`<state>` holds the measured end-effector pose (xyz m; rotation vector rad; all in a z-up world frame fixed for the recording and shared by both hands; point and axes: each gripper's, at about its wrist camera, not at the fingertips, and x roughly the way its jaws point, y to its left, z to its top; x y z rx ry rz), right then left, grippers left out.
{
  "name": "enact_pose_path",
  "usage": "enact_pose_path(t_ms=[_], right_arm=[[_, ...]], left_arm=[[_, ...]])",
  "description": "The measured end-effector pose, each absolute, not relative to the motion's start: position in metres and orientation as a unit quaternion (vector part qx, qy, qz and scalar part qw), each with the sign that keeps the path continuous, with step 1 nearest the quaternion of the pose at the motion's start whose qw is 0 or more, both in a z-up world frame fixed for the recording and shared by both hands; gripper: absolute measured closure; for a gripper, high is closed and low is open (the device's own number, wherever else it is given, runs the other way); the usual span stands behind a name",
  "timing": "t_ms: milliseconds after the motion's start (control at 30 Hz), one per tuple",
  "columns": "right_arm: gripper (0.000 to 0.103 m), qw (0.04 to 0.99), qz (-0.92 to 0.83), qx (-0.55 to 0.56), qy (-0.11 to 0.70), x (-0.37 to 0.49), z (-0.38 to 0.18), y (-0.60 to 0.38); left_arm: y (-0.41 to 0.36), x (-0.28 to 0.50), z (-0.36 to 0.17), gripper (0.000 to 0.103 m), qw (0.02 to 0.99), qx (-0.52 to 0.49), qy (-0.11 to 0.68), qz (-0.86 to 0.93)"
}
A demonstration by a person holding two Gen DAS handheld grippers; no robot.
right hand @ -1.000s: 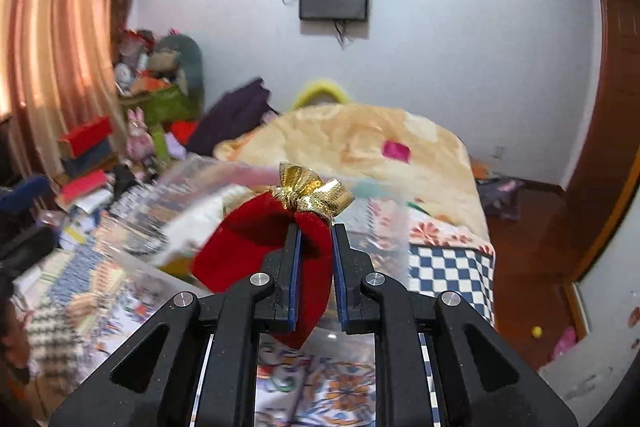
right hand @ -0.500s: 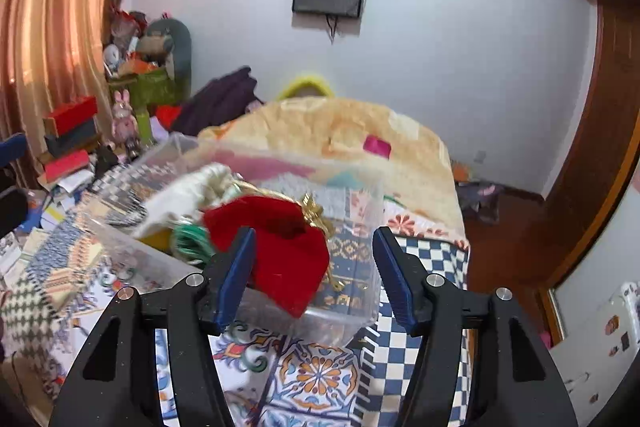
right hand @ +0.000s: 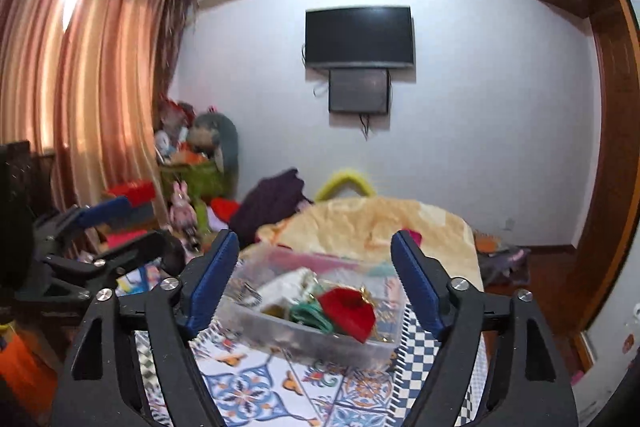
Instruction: Organize soft objects
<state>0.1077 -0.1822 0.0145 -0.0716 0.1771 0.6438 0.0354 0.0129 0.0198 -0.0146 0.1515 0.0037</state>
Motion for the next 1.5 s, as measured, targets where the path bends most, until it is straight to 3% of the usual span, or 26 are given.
enact_pose_path(t_ms=[1500], right_arm=[[0.015, 0.939, 0.336, 0.005, 0.076, 0.079, 0.013, -0.186]], left_arm=[[0.003, 0.011, 0.033, 0.0, 0.998, -0.011, 0.062, -0.013]])
